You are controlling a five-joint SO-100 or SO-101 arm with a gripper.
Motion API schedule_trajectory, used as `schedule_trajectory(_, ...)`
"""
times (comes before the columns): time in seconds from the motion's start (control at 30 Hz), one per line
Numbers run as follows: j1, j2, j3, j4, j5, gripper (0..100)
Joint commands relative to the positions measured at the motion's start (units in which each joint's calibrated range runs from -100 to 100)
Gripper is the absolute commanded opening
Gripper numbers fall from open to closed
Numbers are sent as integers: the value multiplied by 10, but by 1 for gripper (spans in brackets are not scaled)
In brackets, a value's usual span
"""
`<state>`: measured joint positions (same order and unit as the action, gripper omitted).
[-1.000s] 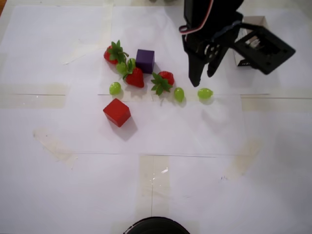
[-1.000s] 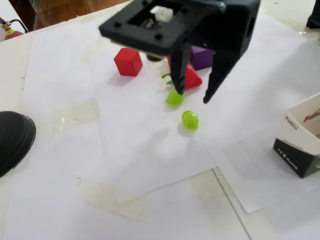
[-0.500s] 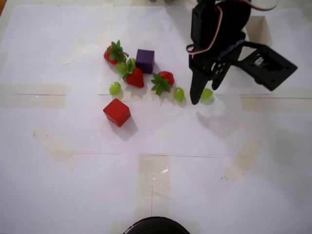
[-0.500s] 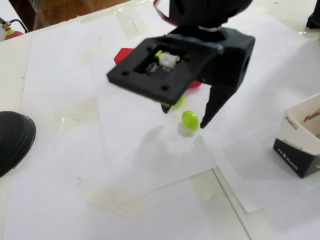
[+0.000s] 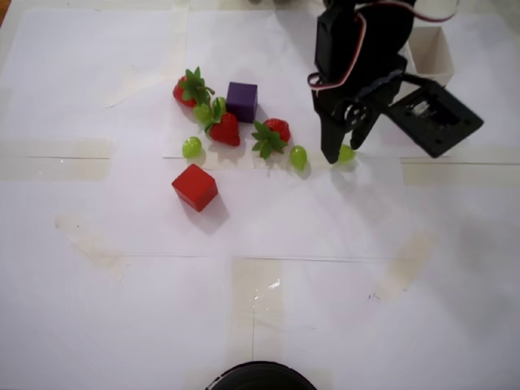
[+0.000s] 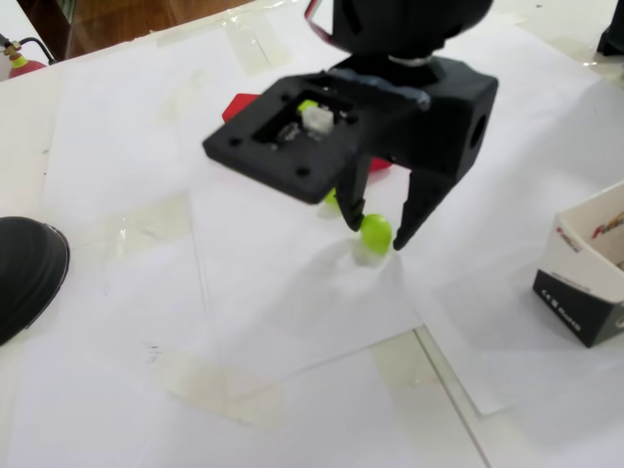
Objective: Pick up the grapes and place them in the box.
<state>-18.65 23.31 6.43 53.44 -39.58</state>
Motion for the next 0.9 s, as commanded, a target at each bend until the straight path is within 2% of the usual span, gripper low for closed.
schedule_trajectory(0.0,-6,-27,8,-21,-5,13)
schedule_trajectory(0.47,-5,-46,-8,26,-7,3)
schedule_trajectory(0.73,-30,-70,-187,212,0,3)
schedule_trajectory(0.87,-74,-94,-291,293,-13,3)
